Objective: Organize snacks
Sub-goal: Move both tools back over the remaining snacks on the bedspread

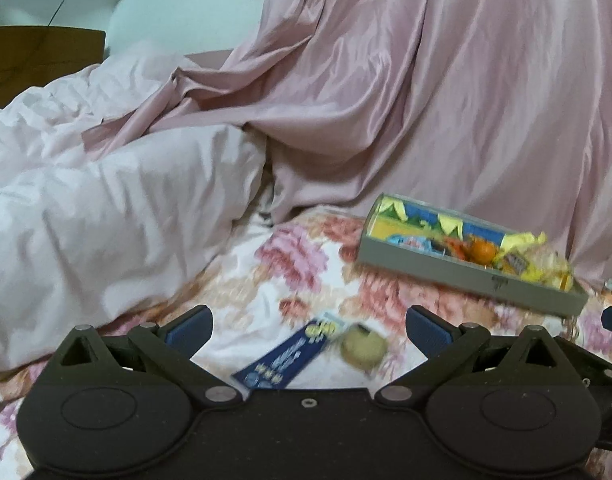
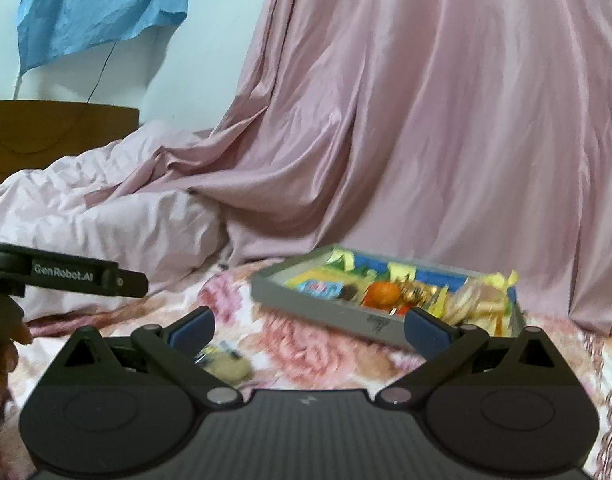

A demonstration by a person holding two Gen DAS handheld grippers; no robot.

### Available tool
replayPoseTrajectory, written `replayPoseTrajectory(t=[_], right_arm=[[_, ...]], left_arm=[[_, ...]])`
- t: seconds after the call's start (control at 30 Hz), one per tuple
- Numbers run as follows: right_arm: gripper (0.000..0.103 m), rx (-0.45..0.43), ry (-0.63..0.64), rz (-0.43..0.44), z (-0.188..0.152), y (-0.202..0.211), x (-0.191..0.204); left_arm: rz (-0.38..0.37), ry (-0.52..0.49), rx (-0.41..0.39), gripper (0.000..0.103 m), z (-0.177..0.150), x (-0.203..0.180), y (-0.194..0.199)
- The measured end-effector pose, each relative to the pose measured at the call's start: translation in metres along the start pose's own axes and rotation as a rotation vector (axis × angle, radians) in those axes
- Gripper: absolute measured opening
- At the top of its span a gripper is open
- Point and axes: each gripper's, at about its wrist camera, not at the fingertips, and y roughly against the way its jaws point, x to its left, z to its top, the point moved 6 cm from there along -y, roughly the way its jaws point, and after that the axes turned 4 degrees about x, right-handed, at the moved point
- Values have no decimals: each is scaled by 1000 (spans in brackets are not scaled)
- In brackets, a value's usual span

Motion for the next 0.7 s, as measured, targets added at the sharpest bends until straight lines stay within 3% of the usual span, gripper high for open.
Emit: replayPoseTrajectory(t=[0.33,0.7], right_arm=[[103,156,-30,31,-34,5,24],[103,260,-56,35,-51,-16,25]], left_arm=[[29,-20,75,102,-31,24,0],[36,-37,137,102,-37,34,-26]])
